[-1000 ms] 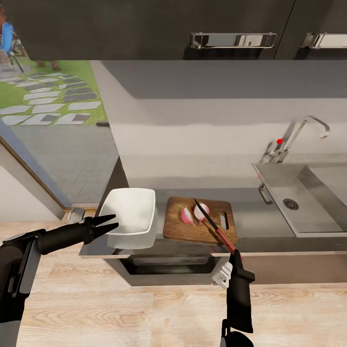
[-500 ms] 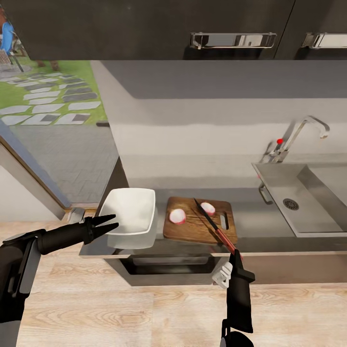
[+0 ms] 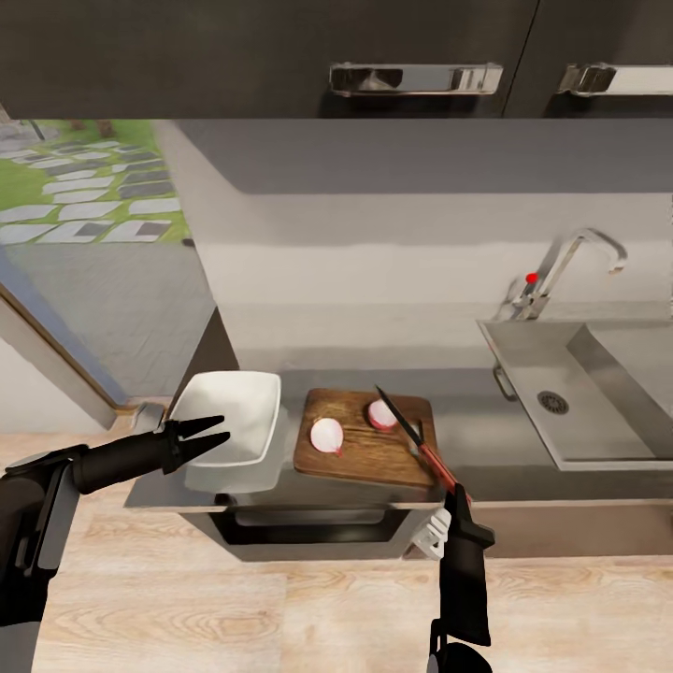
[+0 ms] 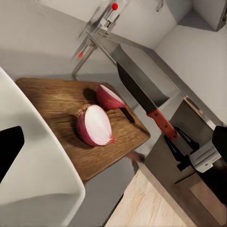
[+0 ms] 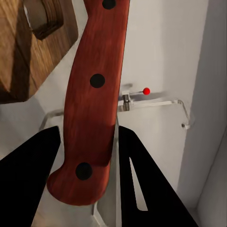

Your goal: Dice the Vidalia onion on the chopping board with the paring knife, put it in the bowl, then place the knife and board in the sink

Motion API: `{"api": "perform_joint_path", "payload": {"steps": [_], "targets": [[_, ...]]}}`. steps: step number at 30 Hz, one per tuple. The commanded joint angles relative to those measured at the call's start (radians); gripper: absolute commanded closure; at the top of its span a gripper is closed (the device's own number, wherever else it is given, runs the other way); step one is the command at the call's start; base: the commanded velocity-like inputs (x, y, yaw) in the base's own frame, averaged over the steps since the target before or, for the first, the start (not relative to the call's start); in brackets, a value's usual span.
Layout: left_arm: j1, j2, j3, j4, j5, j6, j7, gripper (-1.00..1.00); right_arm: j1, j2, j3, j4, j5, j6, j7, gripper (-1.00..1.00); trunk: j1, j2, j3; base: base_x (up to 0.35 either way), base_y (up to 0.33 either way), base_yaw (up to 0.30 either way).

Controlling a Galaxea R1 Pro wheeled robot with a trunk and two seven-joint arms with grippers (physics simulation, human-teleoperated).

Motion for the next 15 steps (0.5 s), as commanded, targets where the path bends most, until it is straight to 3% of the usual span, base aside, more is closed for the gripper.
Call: {"api": "perform_joint_path", "payload": {"steps": [1,15], "targets": [[-0.001,0.000,0.000,0.000,0.002,0.010,-0.002,-1.00,-0.001,-0.001,0.002,0.000,0.000,0.005,-0.003,1.00,0.001,-0.002,-0.002,0.079,-0.098,0.000],[-0.001,0.000,0.000,0.000,0.002,0.011,-0.002,-1.00,-0.001,-0.001,0.002,0.001,0.000,0.005,-0.003,1.00,0.001,-0.002,-0.004,0.014,-0.018,0.000]]}}
